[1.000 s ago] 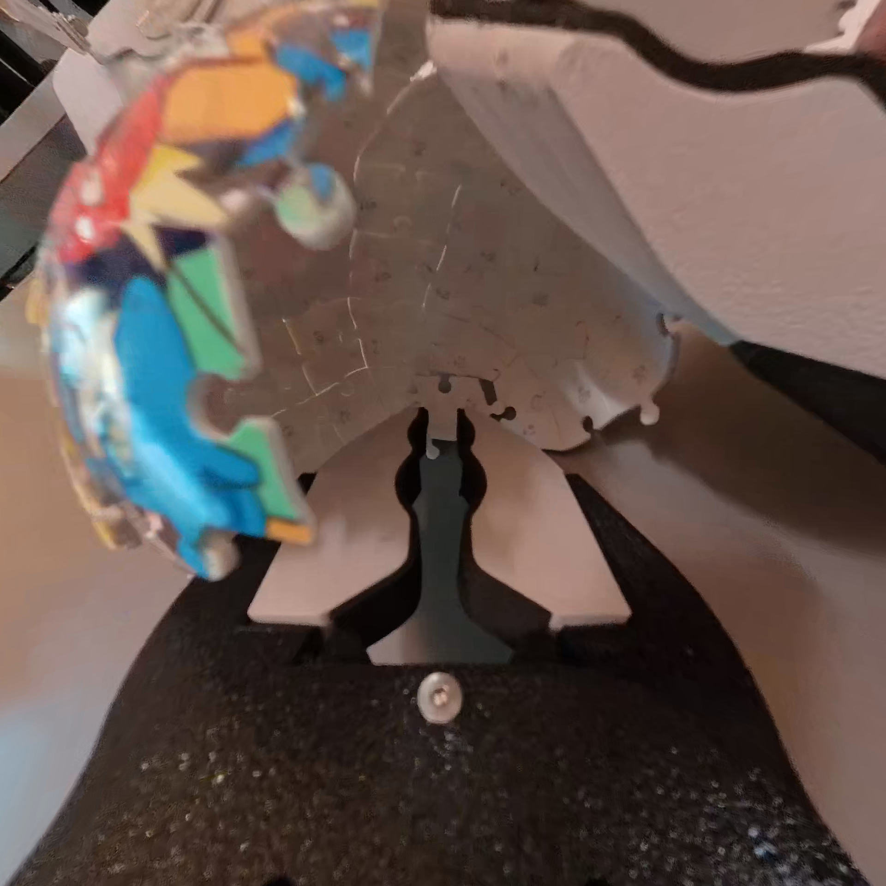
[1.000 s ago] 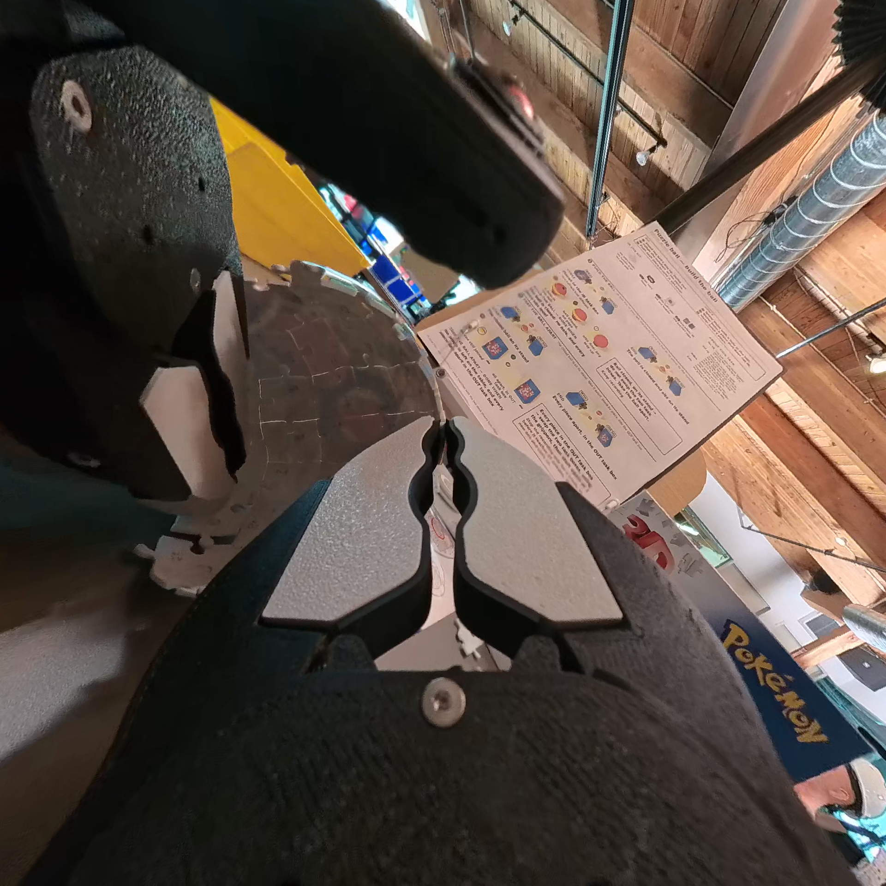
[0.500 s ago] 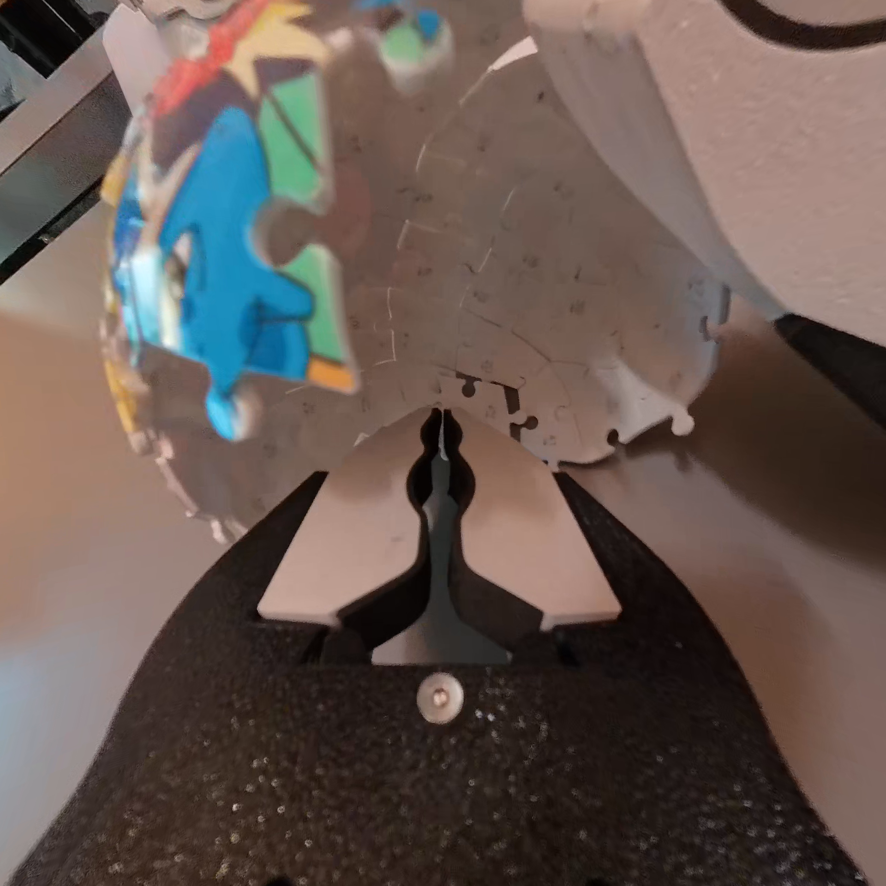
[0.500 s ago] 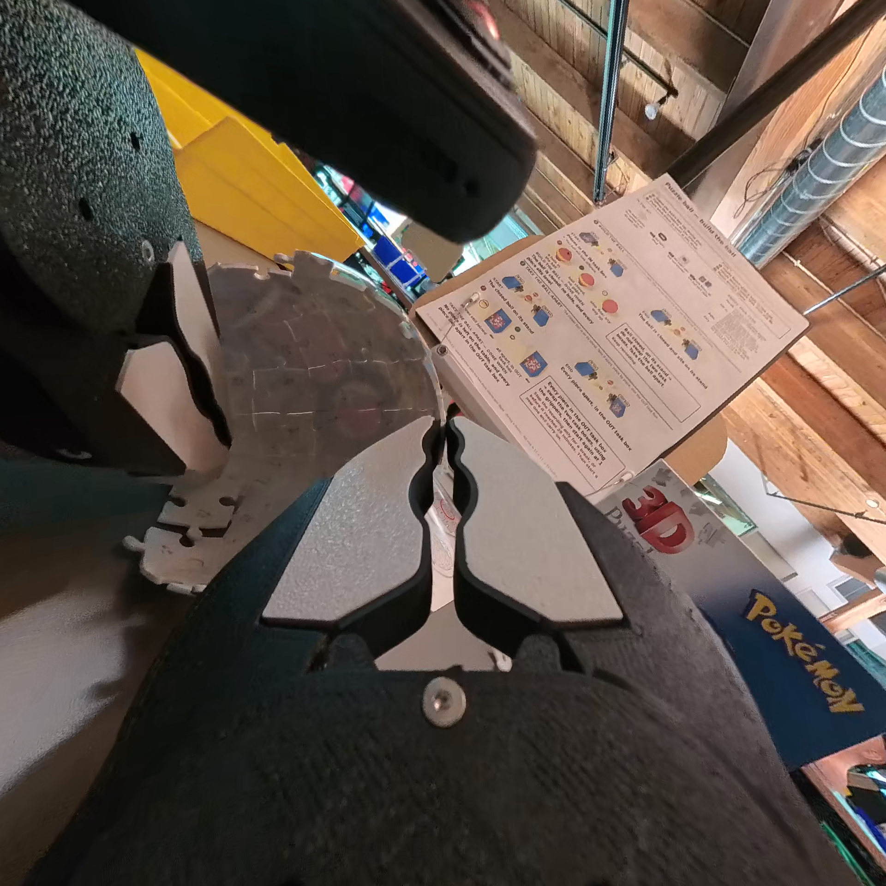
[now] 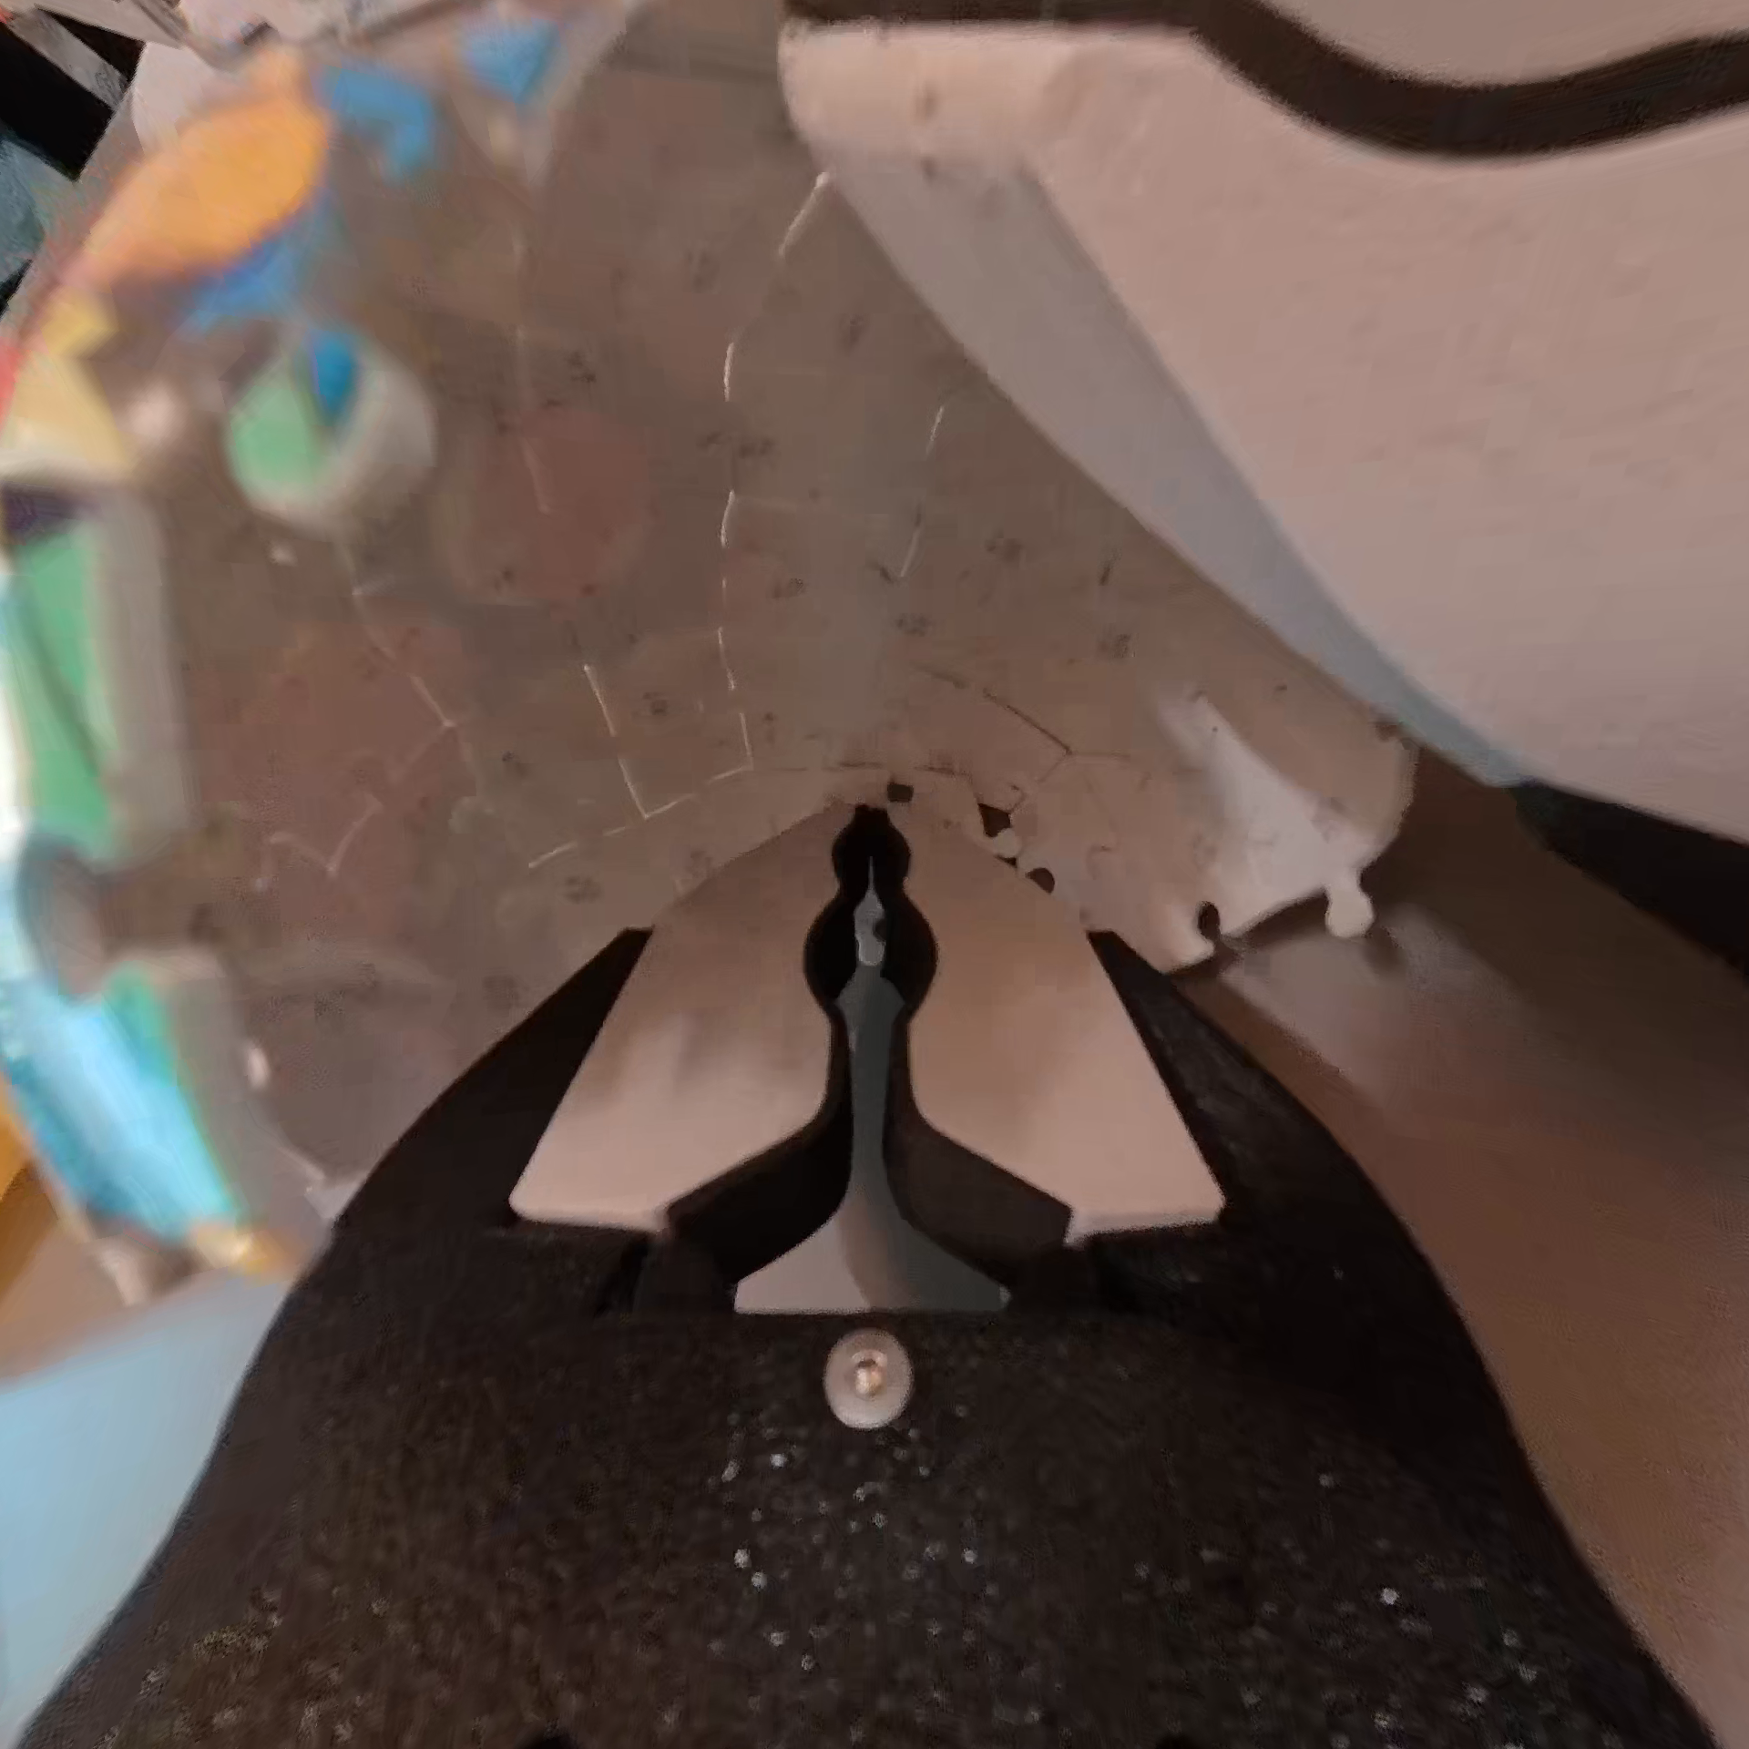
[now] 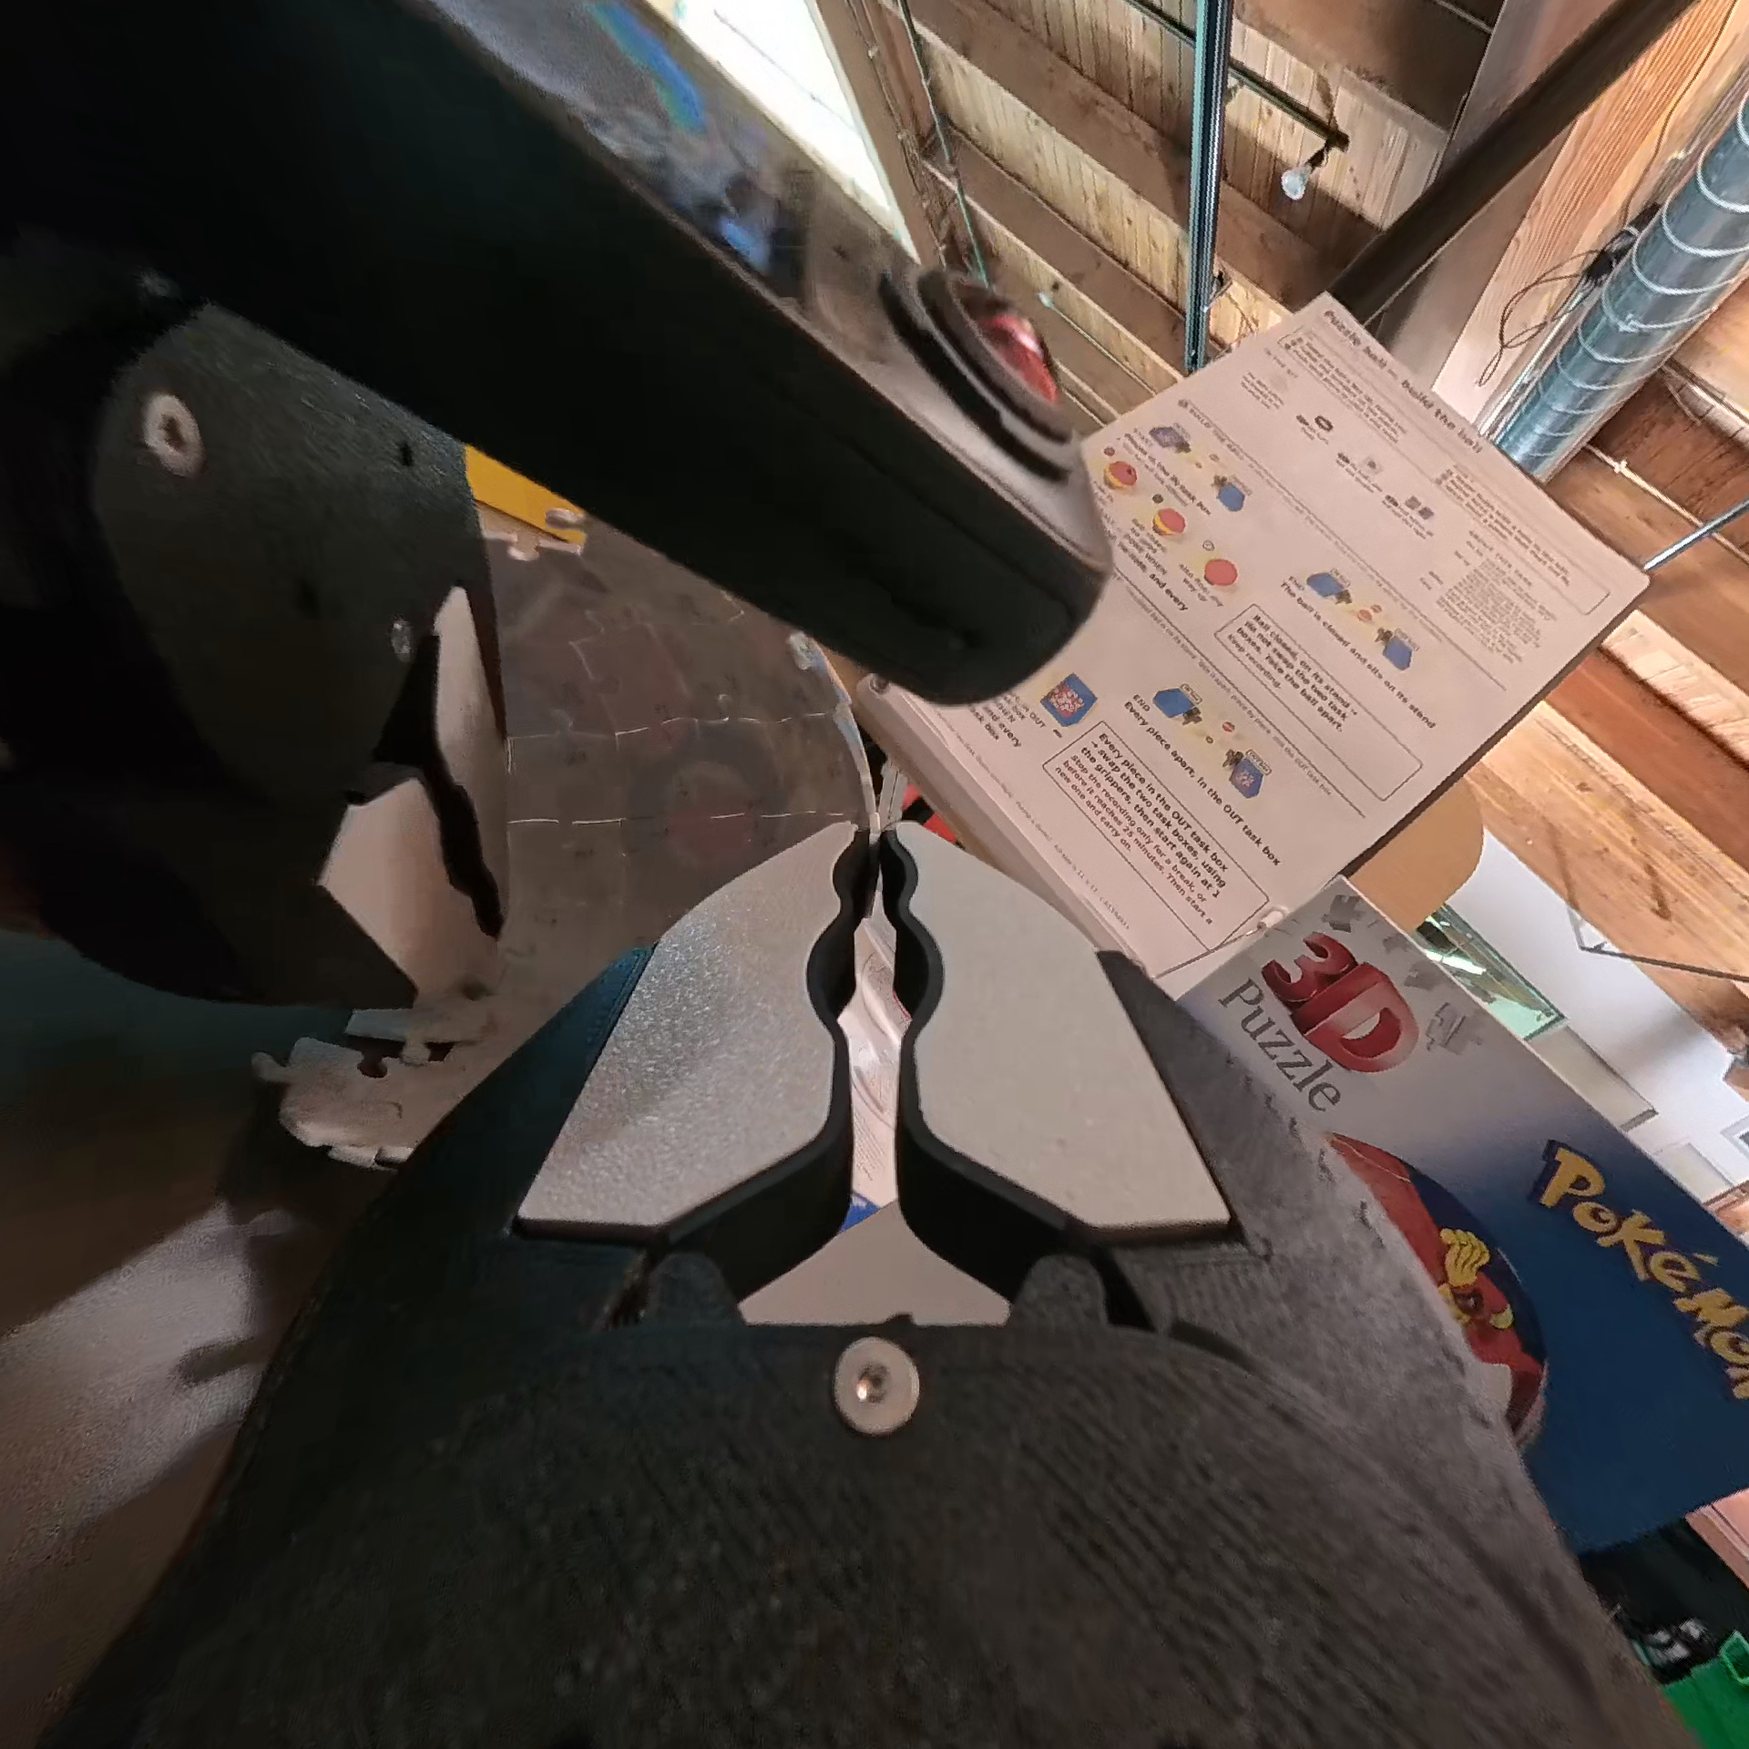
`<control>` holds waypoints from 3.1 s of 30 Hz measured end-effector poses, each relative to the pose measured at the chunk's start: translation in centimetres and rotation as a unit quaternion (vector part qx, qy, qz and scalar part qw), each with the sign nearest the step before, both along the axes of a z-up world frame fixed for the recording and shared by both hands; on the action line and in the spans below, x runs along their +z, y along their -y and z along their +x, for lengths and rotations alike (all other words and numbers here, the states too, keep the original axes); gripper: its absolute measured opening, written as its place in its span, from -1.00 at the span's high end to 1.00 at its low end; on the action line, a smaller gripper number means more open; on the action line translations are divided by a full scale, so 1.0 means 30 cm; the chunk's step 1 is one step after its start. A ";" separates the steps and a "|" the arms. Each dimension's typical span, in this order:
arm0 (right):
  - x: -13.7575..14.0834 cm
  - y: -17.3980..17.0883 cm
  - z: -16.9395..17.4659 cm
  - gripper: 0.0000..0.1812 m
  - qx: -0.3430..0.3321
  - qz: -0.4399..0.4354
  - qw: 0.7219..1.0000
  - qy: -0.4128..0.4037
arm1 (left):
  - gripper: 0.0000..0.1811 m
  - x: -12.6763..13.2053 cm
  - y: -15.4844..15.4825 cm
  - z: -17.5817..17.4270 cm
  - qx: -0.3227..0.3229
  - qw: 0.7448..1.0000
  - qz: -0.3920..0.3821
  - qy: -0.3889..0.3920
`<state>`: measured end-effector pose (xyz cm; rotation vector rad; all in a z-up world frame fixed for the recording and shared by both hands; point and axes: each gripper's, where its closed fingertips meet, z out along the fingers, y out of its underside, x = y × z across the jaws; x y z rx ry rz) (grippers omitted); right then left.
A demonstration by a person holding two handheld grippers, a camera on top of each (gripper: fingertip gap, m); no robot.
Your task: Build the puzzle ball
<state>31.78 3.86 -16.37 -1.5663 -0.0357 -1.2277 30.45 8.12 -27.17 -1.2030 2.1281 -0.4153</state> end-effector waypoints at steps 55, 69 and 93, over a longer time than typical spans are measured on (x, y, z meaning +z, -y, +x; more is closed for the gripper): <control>0.007 -0.001 -0.006 0.97 -0.003 -0.003 1.000 0.007 | 0.71 -0.009 0.011 -0.050 -0.009 0.994 -0.086 -0.062; 0.010 0.004 -0.003 0.97 -0.006 0.000 1.000 0.007 | 0.76 0.030 0.023 -0.057 -0.003 0.997 -0.071 -0.040; 0.010 0.004 -0.003 0.97 -0.005 0.001 1.000 0.005 | 0.68 -0.004 -0.025 -0.120 0.054 0.994 -0.081 -0.050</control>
